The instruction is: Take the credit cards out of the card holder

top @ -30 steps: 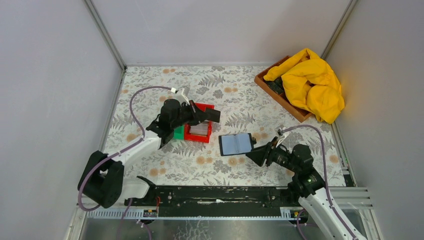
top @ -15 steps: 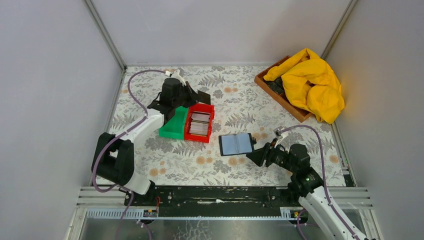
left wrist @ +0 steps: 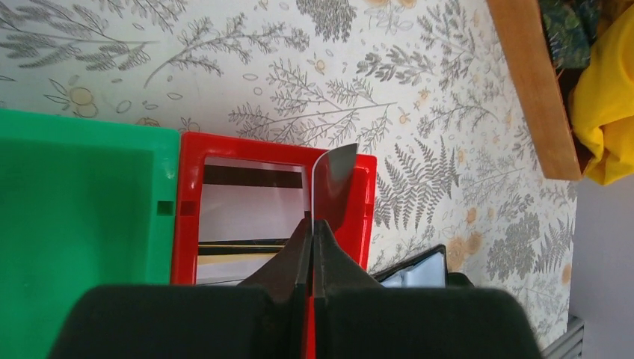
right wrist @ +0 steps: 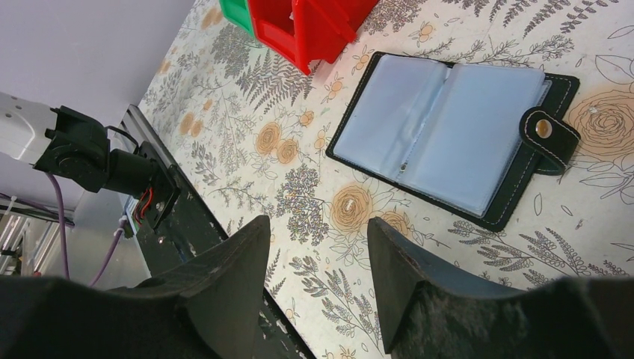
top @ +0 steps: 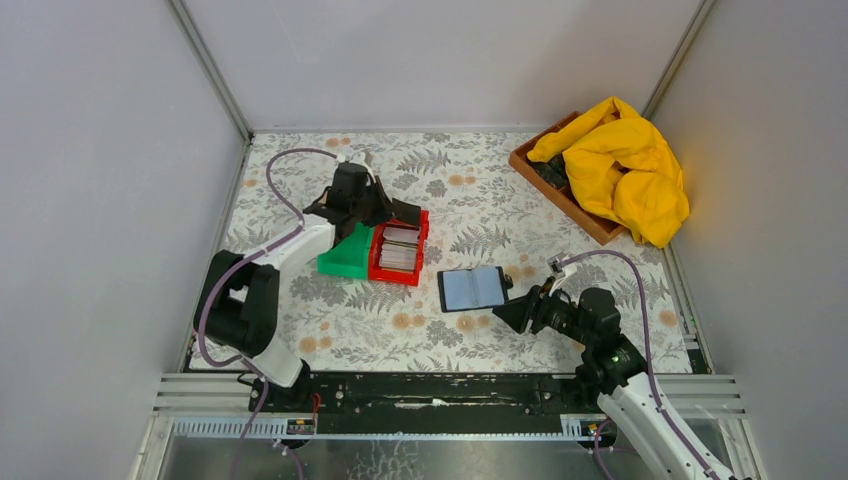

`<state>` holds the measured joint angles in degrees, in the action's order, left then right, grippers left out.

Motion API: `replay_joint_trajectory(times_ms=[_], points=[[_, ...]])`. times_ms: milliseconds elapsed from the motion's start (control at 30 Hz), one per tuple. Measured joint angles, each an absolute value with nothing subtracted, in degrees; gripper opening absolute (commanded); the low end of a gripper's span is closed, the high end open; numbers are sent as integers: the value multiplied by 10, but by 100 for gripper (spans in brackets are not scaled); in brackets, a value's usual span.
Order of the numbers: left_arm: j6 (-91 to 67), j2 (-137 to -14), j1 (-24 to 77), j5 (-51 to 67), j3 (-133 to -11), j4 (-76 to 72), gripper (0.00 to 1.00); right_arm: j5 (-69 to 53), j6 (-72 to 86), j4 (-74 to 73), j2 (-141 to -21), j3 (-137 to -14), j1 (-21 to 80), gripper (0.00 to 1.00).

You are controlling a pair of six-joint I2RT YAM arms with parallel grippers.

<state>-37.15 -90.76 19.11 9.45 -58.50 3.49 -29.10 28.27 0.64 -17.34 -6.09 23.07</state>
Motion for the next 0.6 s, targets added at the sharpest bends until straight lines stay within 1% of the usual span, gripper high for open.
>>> replay_joint_trajectory(times_ms=[133,333,600], points=[[-372,-931,191,108,-587,32,0,-289,283,6,-173,-61,231,58],[-372,-930,191,131,-587,28,0,-289,283,6,-174,-61,231,58],[-371,-856,191,146,-525,35,0,-289,283,7,-174,-58,231,57]])
